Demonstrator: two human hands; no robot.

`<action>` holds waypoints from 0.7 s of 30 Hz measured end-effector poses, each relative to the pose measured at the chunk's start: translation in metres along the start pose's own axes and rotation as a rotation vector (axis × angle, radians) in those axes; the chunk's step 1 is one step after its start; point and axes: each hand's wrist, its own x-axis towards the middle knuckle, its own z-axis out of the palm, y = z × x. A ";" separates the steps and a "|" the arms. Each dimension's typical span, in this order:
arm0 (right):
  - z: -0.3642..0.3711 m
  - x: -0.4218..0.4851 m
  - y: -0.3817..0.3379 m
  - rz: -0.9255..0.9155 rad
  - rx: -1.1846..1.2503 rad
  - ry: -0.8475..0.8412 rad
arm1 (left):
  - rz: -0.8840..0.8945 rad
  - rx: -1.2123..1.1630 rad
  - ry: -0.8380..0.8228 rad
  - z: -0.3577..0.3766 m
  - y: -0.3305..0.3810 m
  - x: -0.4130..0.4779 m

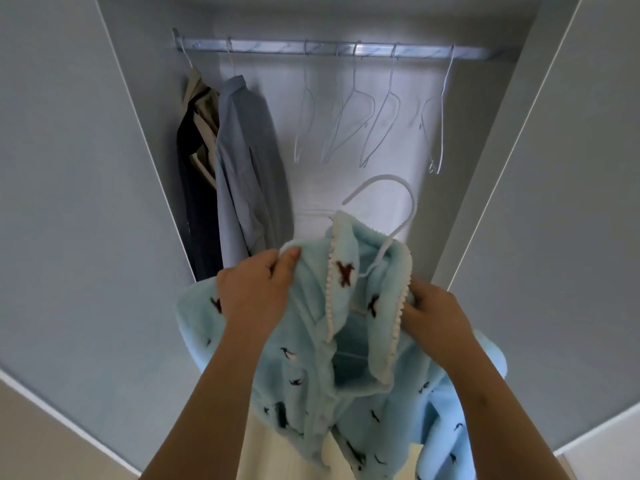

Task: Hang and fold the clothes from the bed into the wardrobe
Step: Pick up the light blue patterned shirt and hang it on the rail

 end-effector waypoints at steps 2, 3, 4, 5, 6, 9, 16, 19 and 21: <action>0.002 -0.001 -0.001 0.044 0.026 -0.015 | -0.009 0.023 -0.017 0.004 0.006 -0.001; 0.003 -0.002 0.000 0.080 0.076 -0.019 | -0.005 0.025 -0.054 0.005 0.009 -0.001; 0.005 -0.003 0.002 0.118 0.120 -0.019 | -0.002 0.022 -0.089 0.007 0.011 -0.001; 0.007 -0.003 0.003 0.155 0.147 -0.018 | 0.001 0.013 -0.110 0.009 0.011 -0.001; 0.008 -0.003 0.005 0.192 0.168 -0.017 | 0.002 -0.007 -0.121 0.012 0.009 -0.001; 0.010 -0.002 0.010 0.306 0.263 0.033 | -0.087 -0.244 -0.138 0.015 0.001 -0.002; 0.023 0.002 0.010 0.476 0.715 0.096 | -0.416 -0.589 -0.240 0.019 -0.023 0.000; 0.033 0.007 0.003 0.465 0.816 0.068 | -0.498 -0.664 -0.229 0.019 -0.028 0.005; 0.041 0.010 -0.004 0.420 0.859 0.024 | -0.524 -0.689 -0.222 0.017 -0.031 0.008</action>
